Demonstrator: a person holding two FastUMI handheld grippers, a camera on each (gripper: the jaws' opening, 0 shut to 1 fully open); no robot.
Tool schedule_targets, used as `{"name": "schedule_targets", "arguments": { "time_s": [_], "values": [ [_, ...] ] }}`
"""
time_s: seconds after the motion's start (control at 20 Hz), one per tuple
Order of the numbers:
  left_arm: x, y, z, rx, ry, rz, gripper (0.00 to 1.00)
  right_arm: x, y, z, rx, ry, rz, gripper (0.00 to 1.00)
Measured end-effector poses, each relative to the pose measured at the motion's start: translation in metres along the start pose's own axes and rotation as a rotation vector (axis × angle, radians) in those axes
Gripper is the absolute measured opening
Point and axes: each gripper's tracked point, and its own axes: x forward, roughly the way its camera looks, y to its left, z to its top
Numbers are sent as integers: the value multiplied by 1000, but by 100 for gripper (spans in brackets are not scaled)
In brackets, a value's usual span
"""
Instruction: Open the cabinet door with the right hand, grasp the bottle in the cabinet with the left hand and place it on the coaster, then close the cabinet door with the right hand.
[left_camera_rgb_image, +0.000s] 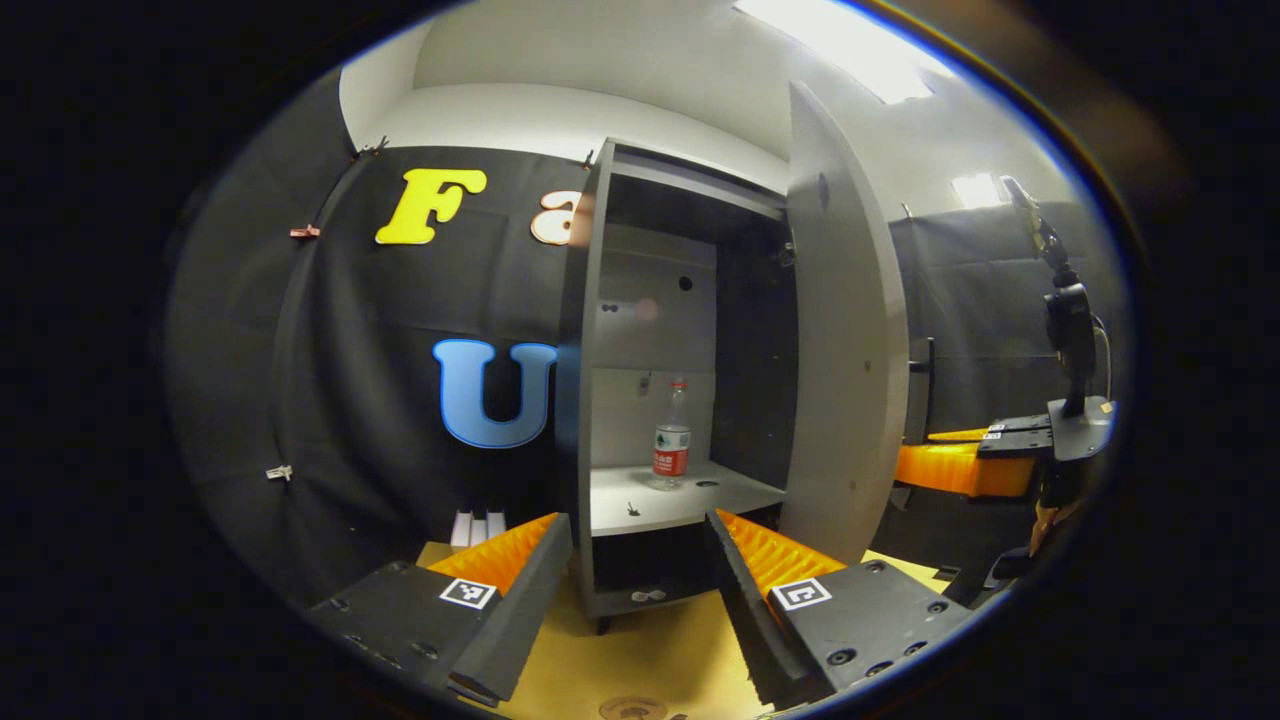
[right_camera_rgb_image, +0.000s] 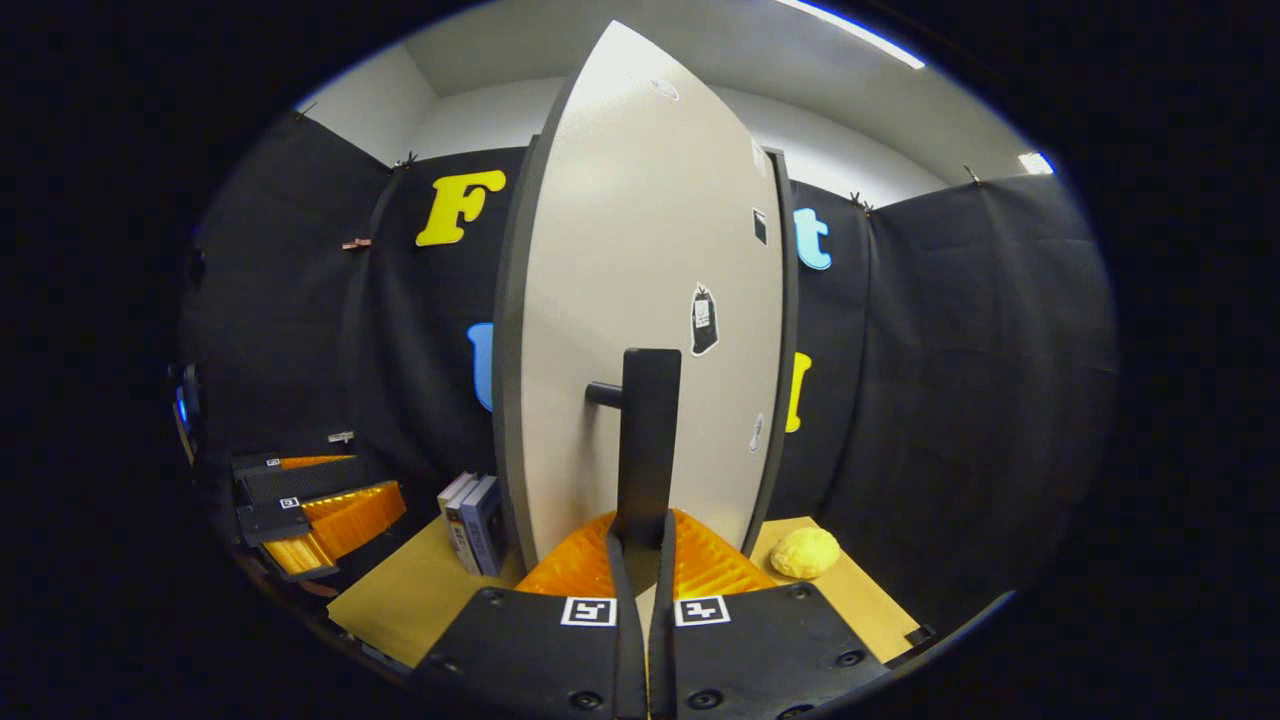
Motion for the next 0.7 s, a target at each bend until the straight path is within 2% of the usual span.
{"name": "schedule_targets", "arguments": {
  "time_s": [0.1, 0.15, 0.2, 0.4, 0.55, 0.7],
  "values": [
    [9, -8, 0, 0, -4, -36, 85, -3, -12, 0, 1, 1, -53, 6],
    [12, -12, -1, 0, -4, -55, 80, -4, -19, 0, 2, 0, -77, 6],
    [15, -17, -1, -5, -5, -78, 84, -9, -32, -1, 3, -2, -104, 6],
    [31, -35, -10, -25, 29, -166, 84, -36, -85, -11, -12, -9, -177, 5],
    [46, -47, -14, -27, 37, -193, 84, -35, -103, -11, -7, 12, -191, 5],
    [63, -67, -9, -5, 25, -201, 84, -35, -114, -9, 7, 15, -170, 5]
  ]
}}
